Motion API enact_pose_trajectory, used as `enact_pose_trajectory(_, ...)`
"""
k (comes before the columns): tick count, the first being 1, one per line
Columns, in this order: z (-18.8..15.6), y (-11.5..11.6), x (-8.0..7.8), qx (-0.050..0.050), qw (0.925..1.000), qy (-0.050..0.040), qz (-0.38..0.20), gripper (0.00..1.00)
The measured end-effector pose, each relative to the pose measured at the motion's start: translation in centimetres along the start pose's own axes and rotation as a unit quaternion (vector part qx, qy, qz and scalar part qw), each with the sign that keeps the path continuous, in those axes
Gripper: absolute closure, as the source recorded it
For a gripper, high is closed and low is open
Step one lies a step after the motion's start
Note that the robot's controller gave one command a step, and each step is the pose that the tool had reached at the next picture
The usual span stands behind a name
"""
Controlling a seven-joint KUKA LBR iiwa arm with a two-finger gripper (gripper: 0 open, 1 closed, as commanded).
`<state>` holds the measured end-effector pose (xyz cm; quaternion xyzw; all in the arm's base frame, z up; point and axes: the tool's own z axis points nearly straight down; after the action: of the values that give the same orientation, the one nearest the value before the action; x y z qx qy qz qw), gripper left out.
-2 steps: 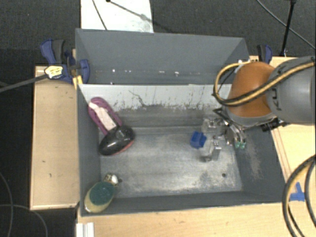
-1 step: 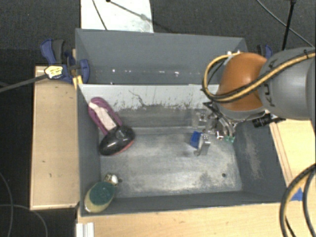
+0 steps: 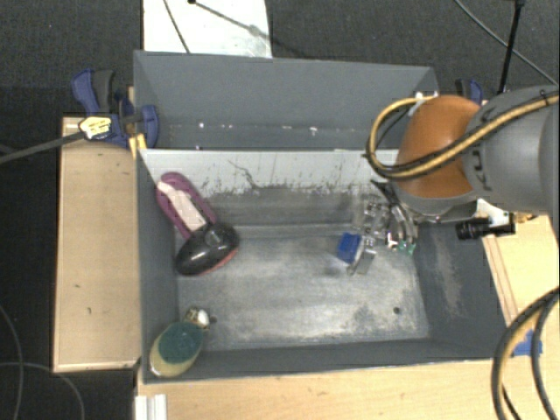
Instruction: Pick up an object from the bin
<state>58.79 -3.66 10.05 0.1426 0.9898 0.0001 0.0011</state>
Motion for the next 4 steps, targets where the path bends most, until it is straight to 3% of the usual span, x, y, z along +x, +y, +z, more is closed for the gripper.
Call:
enact_pose_trajectory(1, 3.1, 1.8, 0.2, 0.000, 0.9991, 0.0021, 0.041, 0.00)
enact_pose_trajectory(2, 3.0, -0.2, -0.6, 0.000, 0.9986, -0.0017, 0.052, 0.00)
enact_pose_trajectory(3, 2.9, -0.1, -0.6, 0.000, 0.9987, -0.0006, 0.051, 1.00)
enact_pose_trajectory(4, 2.1, 0.0, -0.7, -0.001, 0.9987, -0.0023, 0.050, 1.00)
